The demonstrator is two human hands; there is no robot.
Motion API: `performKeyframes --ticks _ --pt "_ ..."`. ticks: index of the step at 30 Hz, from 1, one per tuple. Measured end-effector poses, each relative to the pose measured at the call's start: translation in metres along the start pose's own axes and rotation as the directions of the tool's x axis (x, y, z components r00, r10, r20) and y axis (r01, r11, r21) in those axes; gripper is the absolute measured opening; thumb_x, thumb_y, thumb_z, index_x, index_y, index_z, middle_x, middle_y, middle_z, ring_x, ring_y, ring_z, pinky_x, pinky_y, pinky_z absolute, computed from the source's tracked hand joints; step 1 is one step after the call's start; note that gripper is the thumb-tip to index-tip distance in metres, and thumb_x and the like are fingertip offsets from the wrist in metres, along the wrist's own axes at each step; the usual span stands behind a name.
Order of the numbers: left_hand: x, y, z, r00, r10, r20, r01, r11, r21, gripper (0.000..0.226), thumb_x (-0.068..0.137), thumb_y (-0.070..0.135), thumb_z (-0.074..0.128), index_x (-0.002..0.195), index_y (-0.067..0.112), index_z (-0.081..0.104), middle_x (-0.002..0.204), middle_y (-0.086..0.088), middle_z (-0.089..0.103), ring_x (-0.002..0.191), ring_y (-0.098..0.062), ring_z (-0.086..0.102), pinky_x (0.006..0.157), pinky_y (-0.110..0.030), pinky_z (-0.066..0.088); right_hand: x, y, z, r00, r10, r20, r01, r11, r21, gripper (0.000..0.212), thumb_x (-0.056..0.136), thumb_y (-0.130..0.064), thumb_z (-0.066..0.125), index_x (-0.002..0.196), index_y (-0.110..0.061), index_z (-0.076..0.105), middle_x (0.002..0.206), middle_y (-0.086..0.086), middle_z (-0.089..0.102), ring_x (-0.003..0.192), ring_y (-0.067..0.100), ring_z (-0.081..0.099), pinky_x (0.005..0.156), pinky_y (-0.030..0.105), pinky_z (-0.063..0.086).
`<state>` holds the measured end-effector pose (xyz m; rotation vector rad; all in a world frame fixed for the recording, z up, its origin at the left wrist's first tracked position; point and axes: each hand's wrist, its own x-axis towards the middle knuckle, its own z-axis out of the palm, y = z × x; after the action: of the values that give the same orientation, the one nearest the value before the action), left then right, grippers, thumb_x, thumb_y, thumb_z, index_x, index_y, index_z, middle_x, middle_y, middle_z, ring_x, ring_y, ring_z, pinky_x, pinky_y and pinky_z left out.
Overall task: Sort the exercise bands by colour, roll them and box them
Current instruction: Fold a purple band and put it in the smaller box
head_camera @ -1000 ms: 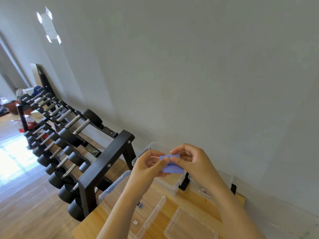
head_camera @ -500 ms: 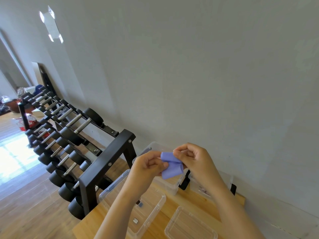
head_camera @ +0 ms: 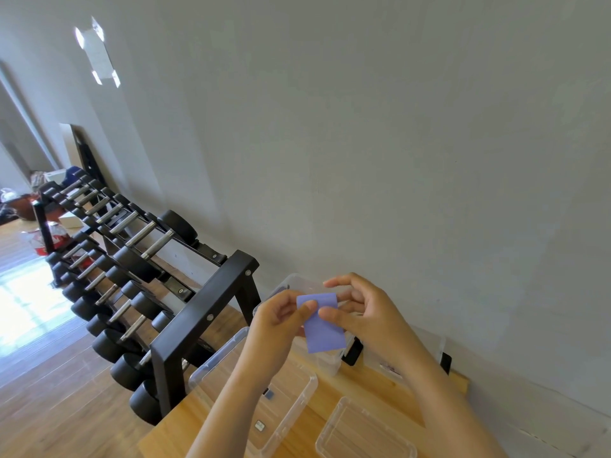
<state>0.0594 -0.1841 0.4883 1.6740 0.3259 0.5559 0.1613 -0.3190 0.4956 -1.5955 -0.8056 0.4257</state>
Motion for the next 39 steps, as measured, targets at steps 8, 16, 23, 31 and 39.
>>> performKeyframes --ticks 8,16,23,31,39 --pt "-0.001 0.003 0.002 1.000 -0.002 -0.017 0.002 1.000 0.004 0.024 0.088 0.030 0.057 0.081 0.011 0.070 0.071 0.000 0.071 0.067 -0.012 0.067 0.066 -0.024 0.056 -0.002 -0.004 0.001 0.988 -0.157 -0.006 0.156 0.986 -0.061 0.022 0.083 -0.004 0.071 0.096 -0.022 0.070 0.098 -0.012 0.067 0.098 0.009 0.065 0.083 0.026 0.056" --pt "-0.001 0.006 -0.001 1.000 0.023 -0.011 -0.022 0.998 0.061 0.037 0.083 0.040 0.056 0.082 0.004 0.067 0.080 -0.017 0.069 0.076 -0.032 0.067 0.073 -0.041 0.057 -0.003 -0.008 -0.001 0.999 -0.050 -0.012 0.050 0.998 0.038 0.015 0.084 -0.009 0.073 0.097 -0.017 0.071 0.092 -0.002 0.075 0.087 0.008 0.071 0.070 0.023 0.057" --pt "-0.006 0.008 0.001 1.000 0.011 0.007 -0.011 1.000 -0.011 0.035 0.083 0.033 0.064 0.108 0.009 0.066 0.094 -0.010 0.073 0.087 -0.027 0.071 0.078 -0.043 0.058 -0.005 -0.009 -0.003 0.998 -0.057 -0.017 0.057 0.998 0.035 0.012 0.086 -0.006 0.070 0.093 -0.016 0.071 0.087 -0.003 0.074 0.085 0.010 0.070 0.070 0.019 0.053" --pt "-0.006 0.012 -0.001 0.997 0.073 0.019 -0.072 0.996 -0.047 0.019 0.092 0.018 0.057 0.105 0.009 0.068 0.096 -0.012 0.073 0.088 -0.030 0.070 0.076 -0.043 0.060 -0.007 -0.011 -0.005 0.997 -0.064 -0.038 0.066 0.994 0.082 0.019 0.086 0.000 0.068 0.092 -0.019 0.067 0.090 -0.003 0.072 0.086 0.015 0.071 0.068 0.024 0.055" --pt "-0.007 0.007 0.000 0.995 0.095 0.029 -0.096 0.995 0.021 0.024 0.088 -0.012 0.059 0.098 0.008 0.067 0.093 -0.008 0.075 0.087 -0.025 0.072 0.075 -0.034 0.059 -0.009 -0.009 -0.007 0.998 -0.028 -0.064 0.030 0.999 0.032 0.011 0.085 -0.013 0.073 0.094 -0.019 0.068 0.091 -0.002 0.072 0.084 0.012 0.070 0.065 0.021 0.054"
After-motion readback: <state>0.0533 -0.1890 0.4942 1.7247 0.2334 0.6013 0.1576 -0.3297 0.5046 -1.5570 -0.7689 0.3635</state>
